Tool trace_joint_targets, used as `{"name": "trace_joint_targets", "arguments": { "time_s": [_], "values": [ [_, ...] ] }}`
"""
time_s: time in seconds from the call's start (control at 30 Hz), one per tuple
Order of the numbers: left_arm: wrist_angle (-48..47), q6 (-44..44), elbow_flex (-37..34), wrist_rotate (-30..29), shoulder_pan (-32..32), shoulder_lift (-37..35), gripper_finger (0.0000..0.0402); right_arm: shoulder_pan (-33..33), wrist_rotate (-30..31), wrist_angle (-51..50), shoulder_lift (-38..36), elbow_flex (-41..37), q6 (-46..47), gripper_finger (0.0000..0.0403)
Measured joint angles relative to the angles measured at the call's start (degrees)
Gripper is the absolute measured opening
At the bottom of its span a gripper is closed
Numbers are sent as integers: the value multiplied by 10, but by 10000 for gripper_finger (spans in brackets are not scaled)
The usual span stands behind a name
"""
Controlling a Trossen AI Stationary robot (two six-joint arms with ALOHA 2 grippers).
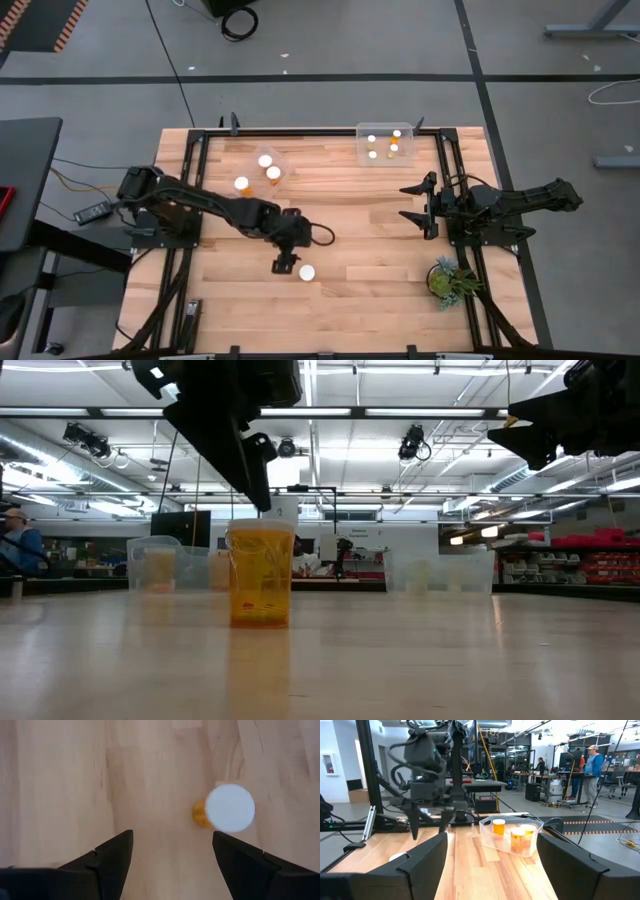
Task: Pick and place medicine bottles into bin by pill shape (circle, oval)
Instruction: Put the orange pill bottle into the left transparent bin
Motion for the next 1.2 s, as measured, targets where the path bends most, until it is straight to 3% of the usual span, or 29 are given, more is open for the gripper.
{"name": "trace_joint_targets", "arguments": {
  "time_s": [0.3, 0.63, 1.2],
  "values": [
    [4, -55, 0, 0, -29, 16, 283, 0, 0, 0, 0, 0, 0, 314],
    [-1, -71, 49, 0, -55, 22, 283, 0, 0, 0, 0, 0, 0, 314],
    [-91, -8, 195, -4, -87, 160, 285, 0, 0, -4, 0, 0, 0, 314]
  ]
}}
